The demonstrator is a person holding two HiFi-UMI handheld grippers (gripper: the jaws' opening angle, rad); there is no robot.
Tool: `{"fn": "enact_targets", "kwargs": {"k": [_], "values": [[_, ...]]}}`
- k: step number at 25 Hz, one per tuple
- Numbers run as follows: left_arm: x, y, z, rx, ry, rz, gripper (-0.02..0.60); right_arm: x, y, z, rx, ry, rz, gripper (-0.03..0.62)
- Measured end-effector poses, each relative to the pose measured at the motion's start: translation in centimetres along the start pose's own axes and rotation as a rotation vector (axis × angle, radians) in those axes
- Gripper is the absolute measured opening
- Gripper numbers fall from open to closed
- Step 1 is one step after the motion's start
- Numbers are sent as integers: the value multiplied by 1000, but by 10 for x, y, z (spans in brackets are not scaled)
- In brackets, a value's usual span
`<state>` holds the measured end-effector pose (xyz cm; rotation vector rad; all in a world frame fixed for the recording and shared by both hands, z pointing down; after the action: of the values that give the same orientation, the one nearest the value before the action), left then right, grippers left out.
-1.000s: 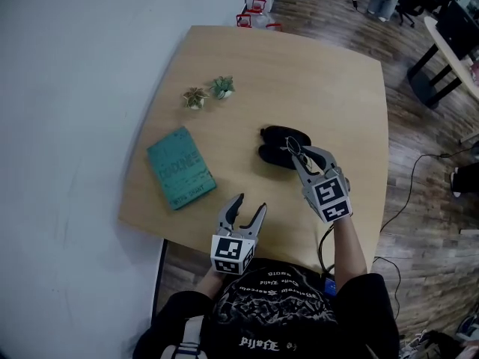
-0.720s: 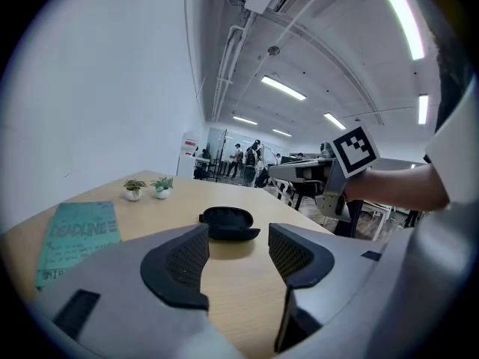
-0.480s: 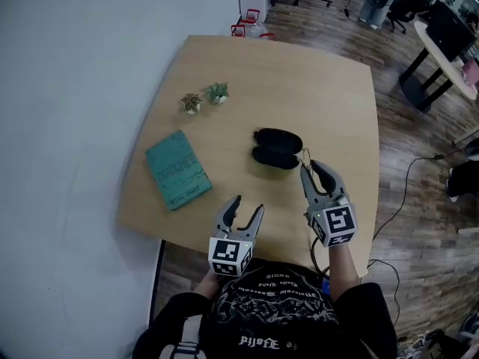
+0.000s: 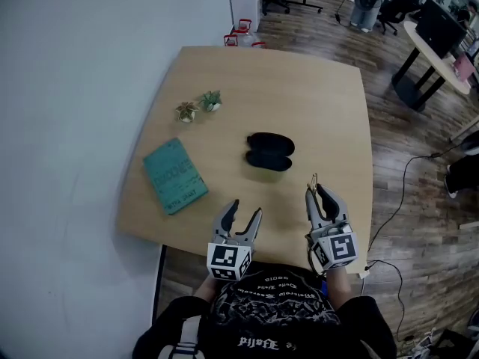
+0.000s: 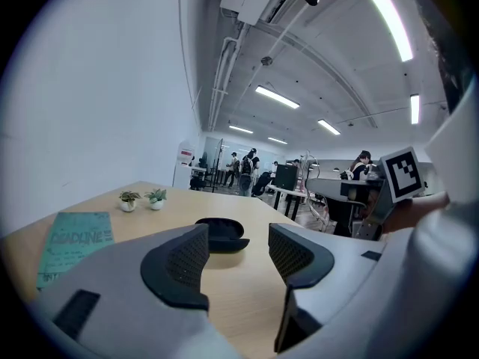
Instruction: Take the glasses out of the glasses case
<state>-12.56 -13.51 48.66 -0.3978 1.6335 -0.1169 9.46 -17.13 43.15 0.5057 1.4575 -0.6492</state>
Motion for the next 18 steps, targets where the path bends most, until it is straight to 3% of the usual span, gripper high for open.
{"fn": "enact_targets", "kwargs": {"k": [10, 16, 18], "values": [[-2, 6, 11, -29, -3, 12, 255, -31, 34, -24, -24, -119, -13, 92], [0, 8, 13, -54, -3, 10, 252, -29, 31, -31, -7, -84, -23, 92], [2, 10, 12, -53, -11, 18, 216, -27, 29, -33, -1, -76, -19, 92]]}}
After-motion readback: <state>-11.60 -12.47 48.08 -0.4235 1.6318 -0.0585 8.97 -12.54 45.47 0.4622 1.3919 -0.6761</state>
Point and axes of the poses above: the fingertips, and each gripper's own axes: y backward along the fingers, z to its right, x out of its top, the point moved 7 cm from there along y, backward along the fingers, and after that the axes turned 14 degrees about x, right-handed, at the moved point
